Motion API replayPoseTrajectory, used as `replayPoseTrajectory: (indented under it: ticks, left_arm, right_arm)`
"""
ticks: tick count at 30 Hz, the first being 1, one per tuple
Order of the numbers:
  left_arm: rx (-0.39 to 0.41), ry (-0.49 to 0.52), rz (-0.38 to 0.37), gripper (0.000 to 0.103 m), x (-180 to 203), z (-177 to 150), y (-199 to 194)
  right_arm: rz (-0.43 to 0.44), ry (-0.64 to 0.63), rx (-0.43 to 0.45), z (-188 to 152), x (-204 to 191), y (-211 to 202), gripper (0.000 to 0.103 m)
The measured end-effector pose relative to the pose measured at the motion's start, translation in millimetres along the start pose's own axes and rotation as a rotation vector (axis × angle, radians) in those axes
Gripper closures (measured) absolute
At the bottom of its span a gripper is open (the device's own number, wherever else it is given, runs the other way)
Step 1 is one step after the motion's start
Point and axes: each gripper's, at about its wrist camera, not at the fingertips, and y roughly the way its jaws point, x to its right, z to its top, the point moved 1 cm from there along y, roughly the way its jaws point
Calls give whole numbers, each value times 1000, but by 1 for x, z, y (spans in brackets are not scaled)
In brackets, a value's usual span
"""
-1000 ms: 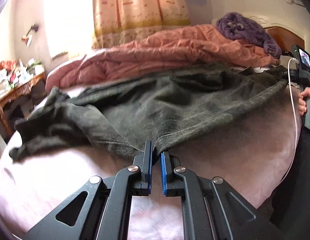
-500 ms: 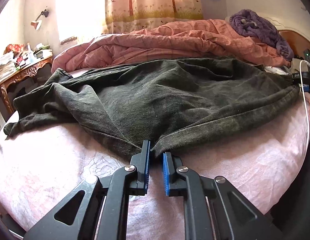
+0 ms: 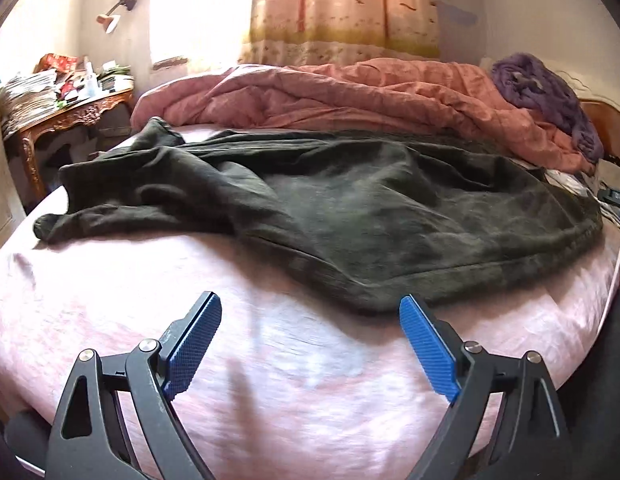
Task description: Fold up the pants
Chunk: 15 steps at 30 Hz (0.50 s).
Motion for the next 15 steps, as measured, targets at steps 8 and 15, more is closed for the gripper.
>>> replayPoseTrajectory:
  ticks: [8,15]
  left_arm:
    - [36,-37,110,9,-69,19,-6]
    - [-17,-310,125,9,-173,18,0]
  right_arm:
    - [328,-83,52,-17,-96,-49,25]
    - [434,-238,58,-52,-182,-76,25]
